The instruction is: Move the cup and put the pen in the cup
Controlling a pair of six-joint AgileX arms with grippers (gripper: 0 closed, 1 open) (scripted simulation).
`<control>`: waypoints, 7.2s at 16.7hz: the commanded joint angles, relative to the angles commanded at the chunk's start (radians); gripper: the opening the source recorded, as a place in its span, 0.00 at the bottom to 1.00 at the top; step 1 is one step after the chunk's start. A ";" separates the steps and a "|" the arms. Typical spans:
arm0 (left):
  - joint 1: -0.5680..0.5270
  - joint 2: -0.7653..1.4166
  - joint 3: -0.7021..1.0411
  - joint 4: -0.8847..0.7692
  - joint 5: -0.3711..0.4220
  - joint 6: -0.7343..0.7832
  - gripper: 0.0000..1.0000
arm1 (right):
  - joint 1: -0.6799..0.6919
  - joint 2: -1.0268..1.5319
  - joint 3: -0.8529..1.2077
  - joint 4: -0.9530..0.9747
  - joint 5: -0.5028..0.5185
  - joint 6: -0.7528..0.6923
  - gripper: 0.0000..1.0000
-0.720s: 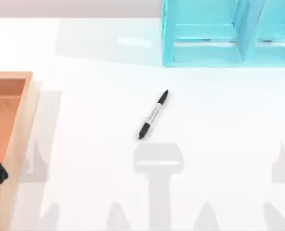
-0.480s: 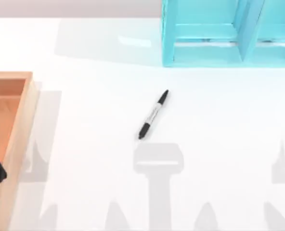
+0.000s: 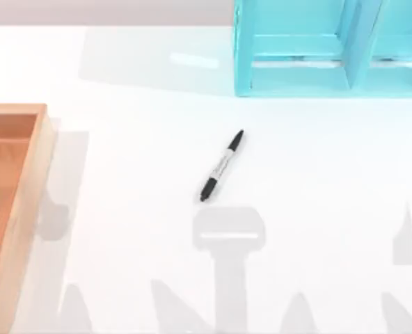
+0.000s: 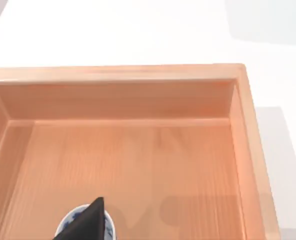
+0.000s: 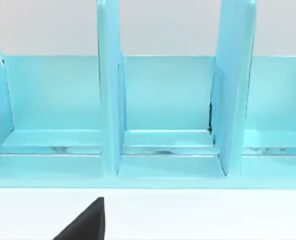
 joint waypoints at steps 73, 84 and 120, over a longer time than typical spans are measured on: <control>-0.017 1.282 1.068 -0.783 -0.021 -0.116 0.00 | 0.000 0.000 0.000 0.000 0.000 0.000 1.00; -0.299 1.228 1.219 -1.095 -0.010 -0.288 0.00 | 0.000 0.000 0.000 0.000 0.000 0.000 1.00; -0.478 1.460 0.990 -0.636 -0.013 -0.461 0.38 | 0.000 0.000 0.000 0.000 0.000 0.000 1.00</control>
